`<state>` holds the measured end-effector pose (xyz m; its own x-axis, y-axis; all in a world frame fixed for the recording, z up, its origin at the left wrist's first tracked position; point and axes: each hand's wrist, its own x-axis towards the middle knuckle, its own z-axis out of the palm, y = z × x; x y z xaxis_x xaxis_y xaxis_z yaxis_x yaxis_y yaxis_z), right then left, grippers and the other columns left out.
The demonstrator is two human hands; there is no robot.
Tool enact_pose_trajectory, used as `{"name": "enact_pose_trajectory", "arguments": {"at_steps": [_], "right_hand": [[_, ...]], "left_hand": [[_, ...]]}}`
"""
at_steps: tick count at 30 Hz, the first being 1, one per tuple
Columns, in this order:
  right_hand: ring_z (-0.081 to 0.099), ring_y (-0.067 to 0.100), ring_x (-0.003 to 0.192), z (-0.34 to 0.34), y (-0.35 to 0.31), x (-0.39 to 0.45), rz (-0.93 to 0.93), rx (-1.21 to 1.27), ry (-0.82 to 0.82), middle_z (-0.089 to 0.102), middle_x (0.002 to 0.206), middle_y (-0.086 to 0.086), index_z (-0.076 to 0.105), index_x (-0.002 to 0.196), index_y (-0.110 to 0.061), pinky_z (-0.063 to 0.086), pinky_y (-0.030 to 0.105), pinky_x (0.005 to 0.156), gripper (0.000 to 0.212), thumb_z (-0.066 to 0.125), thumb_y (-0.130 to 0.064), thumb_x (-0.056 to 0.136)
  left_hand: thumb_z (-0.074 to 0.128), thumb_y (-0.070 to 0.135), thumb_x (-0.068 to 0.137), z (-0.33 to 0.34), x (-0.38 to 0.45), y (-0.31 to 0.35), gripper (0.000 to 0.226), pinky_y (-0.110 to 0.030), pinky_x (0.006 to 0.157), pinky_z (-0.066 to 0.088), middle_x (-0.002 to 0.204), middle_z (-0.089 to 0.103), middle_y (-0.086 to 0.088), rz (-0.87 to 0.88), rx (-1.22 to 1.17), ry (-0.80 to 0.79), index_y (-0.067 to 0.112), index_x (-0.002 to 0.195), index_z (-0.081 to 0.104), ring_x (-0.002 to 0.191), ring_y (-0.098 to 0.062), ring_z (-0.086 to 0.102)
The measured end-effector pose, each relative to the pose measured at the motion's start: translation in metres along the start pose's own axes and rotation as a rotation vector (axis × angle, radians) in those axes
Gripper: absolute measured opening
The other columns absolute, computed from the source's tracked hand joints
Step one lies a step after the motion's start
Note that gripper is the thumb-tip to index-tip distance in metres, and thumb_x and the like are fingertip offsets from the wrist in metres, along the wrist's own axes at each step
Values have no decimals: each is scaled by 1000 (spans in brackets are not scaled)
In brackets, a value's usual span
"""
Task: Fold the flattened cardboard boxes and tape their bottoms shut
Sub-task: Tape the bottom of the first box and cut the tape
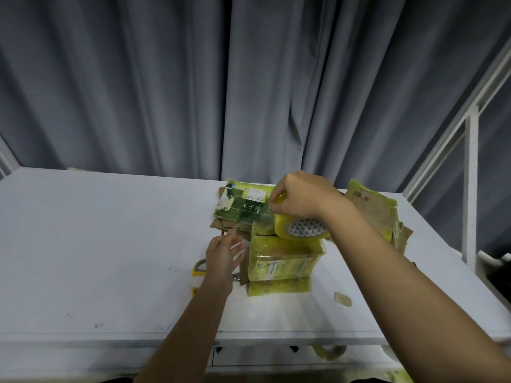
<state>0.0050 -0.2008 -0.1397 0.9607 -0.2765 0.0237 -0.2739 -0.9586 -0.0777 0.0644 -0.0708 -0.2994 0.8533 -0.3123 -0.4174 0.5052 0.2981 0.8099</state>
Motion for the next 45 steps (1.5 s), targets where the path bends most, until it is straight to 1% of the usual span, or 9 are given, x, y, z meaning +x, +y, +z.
{"name": "enact_pose_trajectory", "arguments": {"at_steps": [4,7,15,21,28,32,36,41,45], "right_hand": [[55,21,114,0,-3,4,-15,-90,-49,56,133,-2,42,140,-46,37,28,71,56,59,-45,86],[53,23,118,0,-5,4,-18,-92,-41,56,133,0,31,146,-44,37,28,73,66,60,-43,86],[53,23,119,4,-8,6,-13,-99,-25,56,134,-1,39,143,-40,37,29,74,63,61,-43,84],[51,23,121,4,-6,4,5,-101,-21,53,135,0,45,140,-37,37,30,76,58,61,-44,85],[55,21,105,5,-9,9,3,-109,-35,58,119,-2,59,121,-33,36,30,70,41,63,-47,83],[56,20,106,7,-10,10,-5,-116,-37,59,120,-3,58,123,-32,36,30,71,44,63,-47,83],[56,21,106,8,-10,10,-2,-114,-37,59,120,-2,58,124,-32,37,30,71,44,63,-46,82],[56,22,107,9,-11,11,6,-117,-42,58,120,-1,57,125,-32,38,30,72,45,64,-47,82],[55,21,107,9,-12,11,13,-110,-36,58,120,-1,57,125,-33,37,30,72,46,64,-47,82]], "left_hand": [[53,21,96,-4,2,-4,13,-29,77,52,90,66,-4,-23,-14,-6,12,88,54,89,-19,64],[50,25,97,-8,3,-9,16,-30,75,52,89,64,-5,-50,-6,-18,11,94,55,86,-19,63],[47,34,98,-10,0,-19,36,-26,59,40,63,50,-2,-113,73,-35,11,70,50,58,-13,45],[46,38,98,-9,1,-22,36,-23,56,37,54,47,4,-125,94,-76,15,70,47,48,-8,38],[49,37,97,-11,6,-30,38,-23,52,29,52,41,4,-130,132,-123,15,66,47,45,-7,34],[48,39,97,-9,9,-34,40,-22,48,31,54,40,1,-80,248,-105,14,65,46,48,-9,34],[46,42,97,-3,11,-41,41,-32,65,40,65,47,-3,20,419,-55,14,68,48,63,-16,45],[37,40,100,3,10,-43,38,-30,63,38,84,55,-6,87,539,-55,9,90,54,81,-19,51],[34,38,101,5,12,-42,36,-31,67,37,79,52,-2,117,645,-52,6,100,50,80,-19,51]]}}
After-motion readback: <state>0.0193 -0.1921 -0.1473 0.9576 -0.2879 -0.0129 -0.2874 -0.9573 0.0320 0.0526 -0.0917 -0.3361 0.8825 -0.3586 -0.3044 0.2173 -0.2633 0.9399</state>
